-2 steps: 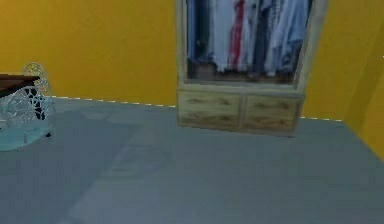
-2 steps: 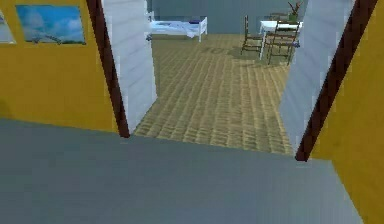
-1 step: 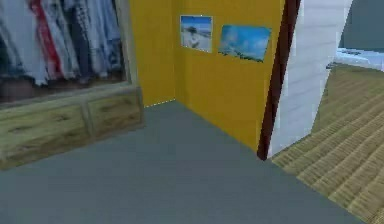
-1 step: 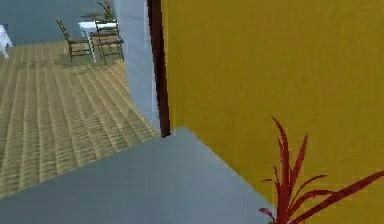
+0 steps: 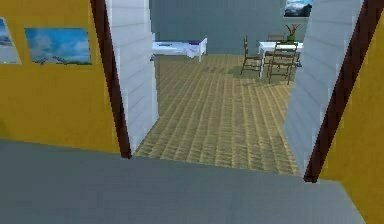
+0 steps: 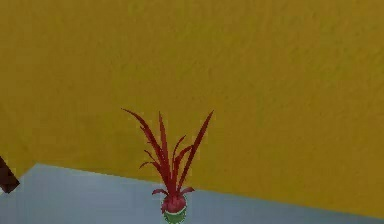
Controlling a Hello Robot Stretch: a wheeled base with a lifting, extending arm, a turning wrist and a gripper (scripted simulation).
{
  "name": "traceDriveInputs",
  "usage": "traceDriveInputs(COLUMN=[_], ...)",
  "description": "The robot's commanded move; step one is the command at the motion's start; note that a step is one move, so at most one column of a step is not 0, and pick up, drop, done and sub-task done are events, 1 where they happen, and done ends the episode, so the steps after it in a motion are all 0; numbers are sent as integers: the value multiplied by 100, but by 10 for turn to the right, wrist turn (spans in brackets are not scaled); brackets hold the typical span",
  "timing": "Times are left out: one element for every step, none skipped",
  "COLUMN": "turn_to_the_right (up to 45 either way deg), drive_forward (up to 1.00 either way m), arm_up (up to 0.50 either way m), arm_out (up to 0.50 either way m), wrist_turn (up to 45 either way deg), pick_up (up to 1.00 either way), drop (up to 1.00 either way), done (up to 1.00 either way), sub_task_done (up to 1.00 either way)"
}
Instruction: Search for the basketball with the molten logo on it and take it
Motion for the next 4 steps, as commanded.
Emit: traceDriveInputs(turn_to_the_right=[60,0,60,0], drive_forward=[0,45,0,100], arm_up=[0,0,0,0], arm_out=[0,0,0,0], wrist_turn=[0,0,0,0], pick_up=[0,0,0,0], drop=[0,0,0,0], done=[0,0,0,0], sub_task_done=[0,0,0,0])
